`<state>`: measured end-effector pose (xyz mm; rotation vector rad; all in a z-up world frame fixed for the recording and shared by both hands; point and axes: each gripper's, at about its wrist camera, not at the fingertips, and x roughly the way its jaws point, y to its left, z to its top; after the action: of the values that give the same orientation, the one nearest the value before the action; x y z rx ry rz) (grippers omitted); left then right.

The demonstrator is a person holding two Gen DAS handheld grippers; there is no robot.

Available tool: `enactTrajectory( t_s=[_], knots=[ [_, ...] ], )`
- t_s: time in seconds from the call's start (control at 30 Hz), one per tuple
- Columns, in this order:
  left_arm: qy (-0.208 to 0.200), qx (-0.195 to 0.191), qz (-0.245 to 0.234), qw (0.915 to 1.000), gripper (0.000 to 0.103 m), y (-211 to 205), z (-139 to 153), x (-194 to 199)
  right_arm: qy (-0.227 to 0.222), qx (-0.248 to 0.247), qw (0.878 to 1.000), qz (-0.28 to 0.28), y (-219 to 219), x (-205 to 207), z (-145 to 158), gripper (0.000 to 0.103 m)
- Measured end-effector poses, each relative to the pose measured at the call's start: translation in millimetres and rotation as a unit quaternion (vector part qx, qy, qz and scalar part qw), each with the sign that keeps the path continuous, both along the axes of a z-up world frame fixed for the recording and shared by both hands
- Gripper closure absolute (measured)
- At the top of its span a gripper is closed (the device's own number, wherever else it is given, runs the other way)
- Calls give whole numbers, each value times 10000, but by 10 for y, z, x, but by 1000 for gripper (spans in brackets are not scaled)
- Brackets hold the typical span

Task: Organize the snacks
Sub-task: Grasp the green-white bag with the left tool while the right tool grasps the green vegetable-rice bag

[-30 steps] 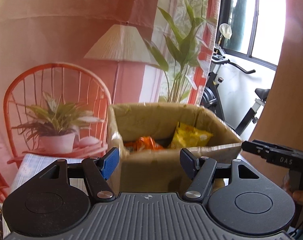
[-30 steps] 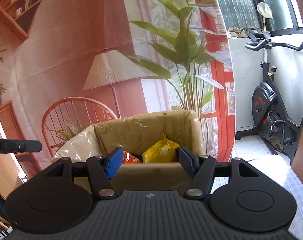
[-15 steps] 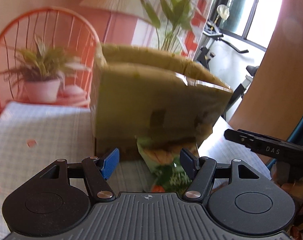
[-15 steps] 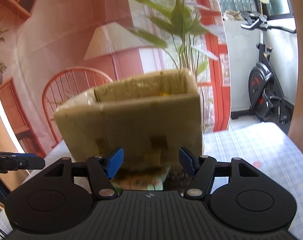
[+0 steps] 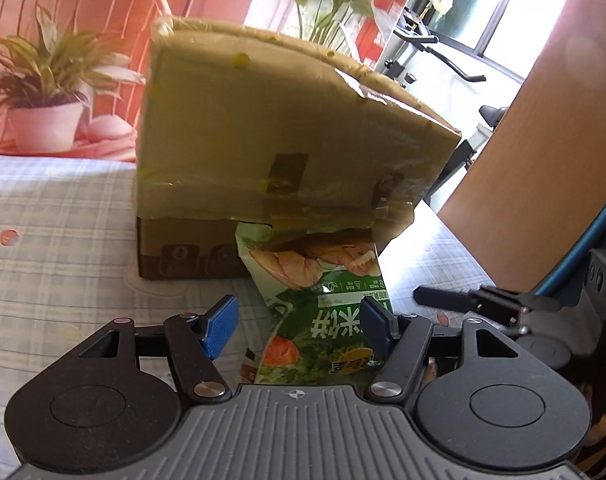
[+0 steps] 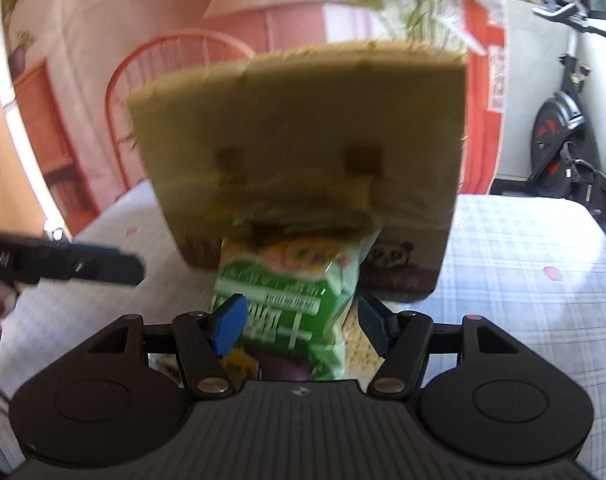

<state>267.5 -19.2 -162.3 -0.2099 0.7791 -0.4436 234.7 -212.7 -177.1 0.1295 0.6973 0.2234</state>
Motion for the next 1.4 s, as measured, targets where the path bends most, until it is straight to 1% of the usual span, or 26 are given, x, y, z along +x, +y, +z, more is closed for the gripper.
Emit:
enactTrajectory(
  t_s=[0.17, 0.33, 0.63, 0.8, 1.0, 1.1, 1.17, 1.4],
  knots=[
    [249, -299, -28, 9992, 34, -48, -138, 142, 139, -45, 9995, 267, 74, 60, -96, 38],
    [312, -317, -107, 9990, 34, -172, -201, 223, 219, -116, 9989, 408, 116, 119, -147, 38],
    [561, -489, -206, 9970, 34, -290, -364, 405, 325, -37, 9984, 459, 94, 216, -199, 37],
    [652, -432, -226, 9967, 34, -320, -468, 464, 360, 70, 9984, 432, 90, 253, -223, 34],
    [778, -625, -203, 9948, 34, -276, -591, 524, 416, 96, 9983, 400, 90, 283, -257, 33],
    [814, -731, -241, 9937, 33, -259, -609, 521, 492, 210, 9980, 335, 63, 302, -292, 31],
    [803, -773, -267, 9934, 34, -268, -611, 516, 502, 273, 9978, 330, 59, 306, -297, 33],
    [714, -847, -334, 9933, 46, -209, -523, 402, 435, 344, 9978, 353, 90, 263, -244, 39]
  ],
)
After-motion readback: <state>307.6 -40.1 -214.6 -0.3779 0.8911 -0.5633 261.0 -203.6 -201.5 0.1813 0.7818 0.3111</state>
